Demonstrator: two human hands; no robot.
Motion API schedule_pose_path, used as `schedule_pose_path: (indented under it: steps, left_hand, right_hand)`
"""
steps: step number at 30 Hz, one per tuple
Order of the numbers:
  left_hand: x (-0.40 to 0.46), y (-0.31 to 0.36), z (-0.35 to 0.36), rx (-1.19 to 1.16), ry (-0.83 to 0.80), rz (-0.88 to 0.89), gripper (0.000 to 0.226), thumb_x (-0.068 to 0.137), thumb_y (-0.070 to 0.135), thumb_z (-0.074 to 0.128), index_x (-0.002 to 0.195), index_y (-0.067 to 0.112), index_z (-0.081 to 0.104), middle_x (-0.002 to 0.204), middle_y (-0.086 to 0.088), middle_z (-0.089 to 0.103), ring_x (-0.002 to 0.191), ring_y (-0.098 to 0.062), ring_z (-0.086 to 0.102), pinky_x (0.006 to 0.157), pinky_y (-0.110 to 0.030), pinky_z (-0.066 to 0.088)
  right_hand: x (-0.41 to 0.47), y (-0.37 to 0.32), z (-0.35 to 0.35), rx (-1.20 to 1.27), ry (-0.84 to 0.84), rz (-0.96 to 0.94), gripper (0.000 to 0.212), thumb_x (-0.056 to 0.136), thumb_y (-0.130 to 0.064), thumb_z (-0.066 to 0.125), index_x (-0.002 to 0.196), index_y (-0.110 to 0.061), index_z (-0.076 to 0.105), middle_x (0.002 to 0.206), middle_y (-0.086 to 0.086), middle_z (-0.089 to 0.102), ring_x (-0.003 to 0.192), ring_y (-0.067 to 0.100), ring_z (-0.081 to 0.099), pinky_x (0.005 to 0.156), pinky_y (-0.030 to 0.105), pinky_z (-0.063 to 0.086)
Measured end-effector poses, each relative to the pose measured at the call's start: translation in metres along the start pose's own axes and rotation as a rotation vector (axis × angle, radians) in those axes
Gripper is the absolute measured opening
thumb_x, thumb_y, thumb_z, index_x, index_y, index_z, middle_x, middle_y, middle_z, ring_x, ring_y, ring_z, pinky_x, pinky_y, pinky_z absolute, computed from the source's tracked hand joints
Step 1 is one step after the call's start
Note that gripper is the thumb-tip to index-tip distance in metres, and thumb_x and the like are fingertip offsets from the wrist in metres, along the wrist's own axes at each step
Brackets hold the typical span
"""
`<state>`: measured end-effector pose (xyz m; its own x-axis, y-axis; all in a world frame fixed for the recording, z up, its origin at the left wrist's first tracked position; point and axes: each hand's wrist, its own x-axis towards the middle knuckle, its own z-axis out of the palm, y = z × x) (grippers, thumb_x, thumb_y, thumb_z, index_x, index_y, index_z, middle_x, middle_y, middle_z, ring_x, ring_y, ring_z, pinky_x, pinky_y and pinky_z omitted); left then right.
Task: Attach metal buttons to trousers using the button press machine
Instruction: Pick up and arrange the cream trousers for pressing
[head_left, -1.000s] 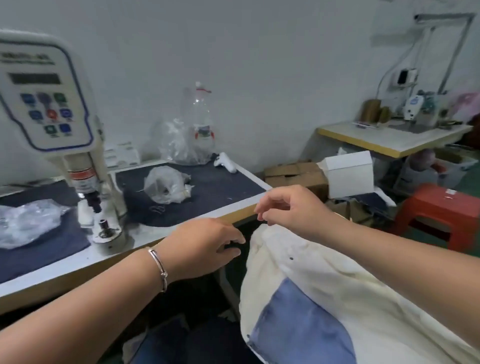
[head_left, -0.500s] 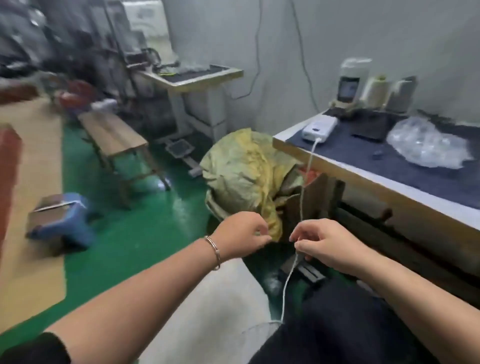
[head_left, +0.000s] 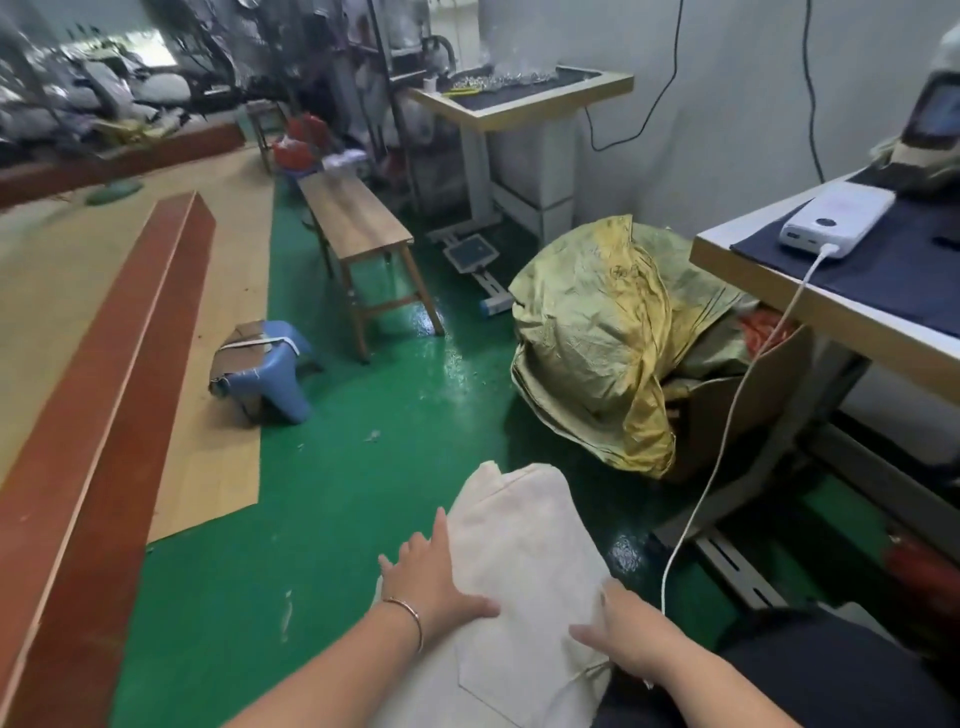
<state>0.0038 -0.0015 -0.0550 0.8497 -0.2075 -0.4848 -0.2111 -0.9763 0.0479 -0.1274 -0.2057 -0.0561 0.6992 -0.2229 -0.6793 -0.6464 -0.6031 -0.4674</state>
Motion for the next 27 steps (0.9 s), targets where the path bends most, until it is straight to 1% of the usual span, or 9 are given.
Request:
schedule_pose_path:
  steps: [3, 6, 10, 12, 14, 17, 23, 25, 27]
  left_hand:
    - [0.002, 0.009, -0.011, 0.177, 0.109, 0.049, 0.091, 0.066, 0.067, 0.072, 0.134, 0.018, 0.035, 0.126, -0.003, 0.056, 0.117, -0.026, 0.053, 0.085, -0.038, 0.041]
    - [-0.003, 0.017, -0.022, 0.017, 0.047, 0.138, 0.038, 0.075, 0.034, 0.066, 0.106, 0.020, 0.048, 0.096, 0.003, 0.063, 0.092, -0.024, 0.063, 0.061, -0.028, 0.036]
    - [-0.017, 0.014, -0.074, -0.504, -0.224, 0.159, 0.039, 0.052, 0.024, 0.073, 0.090, 0.014, 0.068, 0.073, 0.004, 0.063, 0.064, -0.013, 0.057, 0.056, -0.019, 0.044]
    - [-0.029, 0.009, -0.104, -0.659, -0.274, 0.152, 0.035, 0.044, 0.022, 0.076, 0.076, 0.008, 0.070, 0.069, -0.001, 0.068, 0.062, -0.017, 0.062, 0.064, -0.025, 0.051]
    - [-0.042, 0.004, -0.131, -0.784, -0.291, 0.164, 0.040, 0.044, 0.013, 0.076, 0.081, -0.002, 0.072, 0.075, -0.010, 0.071, 0.066, -0.024, 0.066, 0.067, -0.031, 0.055]
    - [-0.063, -0.006, -0.171, -0.904, -0.210, 0.196, 0.044, 0.045, 0.005, 0.074, 0.088, -0.004, 0.074, 0.088, -0.023, 0.073, 0.073, -0.030, 0.068, 0.067, -0.034, 0.056]
    - [-0.103, -0.008, -0.239, -1.024, 0.071, 0.343, 0.042, 0.050, 0.003, 0.079, 0.092, 0.003, 0.078, 0.095, -0.026, 0.073, 0.074, -0.033, 0.070, 0.063, -0.035, 0.059]
    - [-0.113, -0.003, -0.252, -1.091, 0.150, 0.429, 0.039, 0.052, 0.000, 0.081, 0.091, 0.001, 0.077, 0.096, -0.027, 0.073, 0.074, -0.032, 0.071, 0.063, -0.036, 0.060]
    - [-0.122, 0.008, -0.258, -1.155, 0.204, 0.519, 0.037, 0.054, -0.002, 0.081, 0.091, 0.003, 0.078, 0.097, -0.024, 0.073, 0.078, -0.033, 0.072, 0.064, -0.036, 0.062]
  right_hand:
    - [0.007, 0.011, -0.008, 0.383, -0.002, 0.083, 0.055, 0.090, -0.038, 0.062, 0.132, -0.009, 0.040, 0.127, 0.008, 0.053, 0.103, 0.021, 0.055, 0.074, 0.026, 0.045]
    - [0.009, 0.017, -0.015, 0.669, -0.022, 0.153, 0.022, 0.091, -0.026, 0.061, 0.092, -0.015, 0.043, 0.096, 0.010, 0.047, 0.078, 0.022, 0.047, 0.063, 0.027, 0.039]
    - [0.007, 0.018, -0.018, 0.715, 0.031, 0.196, 0.021, 0.092, -0.022, 0.060, 0.084, -0.014, 0.043, 0.091, 0.009, 0.046, 0.083, 0.023, 0.048, 0.068, 0.032, 0.042]
    - [0.005, 0.017, -0.019, 0.743, 0.043, 0.212, 0.018, 0.092, -0.022, 0.060, 0.087, -0.013, 0.045, 0.094, 0.008, 0.045, 0.087, 0.024, 0.049, 0.068, 0.033, 0.045]
    - [0.003, 0.019, -0.019, 0.787, 0.051, 0.216, 0.018, 0.092, -0.020, 0.059, 0.086, -0.012, 0.044, 0.087, 0.006, 0.042, 0.075, 0.020, 0.044, 0.059, 0.031, 0.042]
    - [0.003, 0.021, -0.018, 0.850, 0.059, 0.201, 0.018, 0.092, -0.016, 0.059, 0.085, -0.014, 0.042, 0.077, 0.004, 0.035, 0.063, 0.017, 0.033, 0.051, 0.029, 0.032]
    - [-0.002, 0.020, -0.019, 0.895, 0.062, 0.161, 0.012, 0.092, -0.013, 0.057, 0.085, -0.013, 0.047, 0.074, 0.005, 0.039, 0.061, 0.017, 0.032, 0.062, 0.028, 0.033]
    - [-0.005, 0.017, -0.023, 0.880, 0.063, 0.132, 0.012, 0.095, -0.022, 0.056, 0.091, -0.012, 0.052, 0.079, 0.004, 0.048, 0.067, 0.017, 0.041, 0.070, 0.031, 0.038]
    - [-0.014, 0.008, -0.032, 0.941, 0.063, 0.073, 0.035, 0.096, -0.045, 0.052, 0.110, -0.013, 0.056, 0.099, 0.002, 0.062, 0.088, 0.019, 0.055, 0.083, 0.035, 0.043]
